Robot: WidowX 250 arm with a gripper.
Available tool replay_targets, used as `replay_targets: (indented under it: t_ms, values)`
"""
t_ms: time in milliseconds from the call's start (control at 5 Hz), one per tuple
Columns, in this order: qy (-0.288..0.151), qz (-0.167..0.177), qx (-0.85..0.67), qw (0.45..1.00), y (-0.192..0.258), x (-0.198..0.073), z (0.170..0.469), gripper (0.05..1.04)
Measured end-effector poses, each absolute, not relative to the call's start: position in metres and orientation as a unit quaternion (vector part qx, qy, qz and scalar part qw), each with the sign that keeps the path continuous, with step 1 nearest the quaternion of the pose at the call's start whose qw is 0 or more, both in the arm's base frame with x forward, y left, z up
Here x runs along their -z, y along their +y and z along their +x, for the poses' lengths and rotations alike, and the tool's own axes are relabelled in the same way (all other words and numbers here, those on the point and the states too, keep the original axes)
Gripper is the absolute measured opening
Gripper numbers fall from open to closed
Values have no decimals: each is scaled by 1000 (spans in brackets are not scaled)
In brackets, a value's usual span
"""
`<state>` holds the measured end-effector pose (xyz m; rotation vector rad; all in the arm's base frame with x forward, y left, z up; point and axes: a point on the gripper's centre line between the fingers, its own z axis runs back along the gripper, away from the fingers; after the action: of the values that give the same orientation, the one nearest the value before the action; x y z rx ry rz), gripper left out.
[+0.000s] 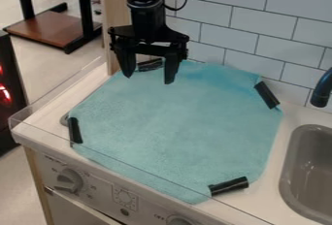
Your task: Fold the cloth from bottom left to right
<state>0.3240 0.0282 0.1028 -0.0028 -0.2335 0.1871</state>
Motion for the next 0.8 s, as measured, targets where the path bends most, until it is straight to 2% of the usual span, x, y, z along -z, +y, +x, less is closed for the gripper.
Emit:
replay_targets:
  t_ms: [200, 400, 600, 800]
  values:
    - [-103, -1, -94, 990, 28, -95, 321, 999]
    - [-112, 14, -133, 985, 51, -92, 319, 999]
    - [-115, 33, -181, 976, 91, -92, 312, 999]
    - [-136, 53, -205, 968, 121, -95, 310, 999]
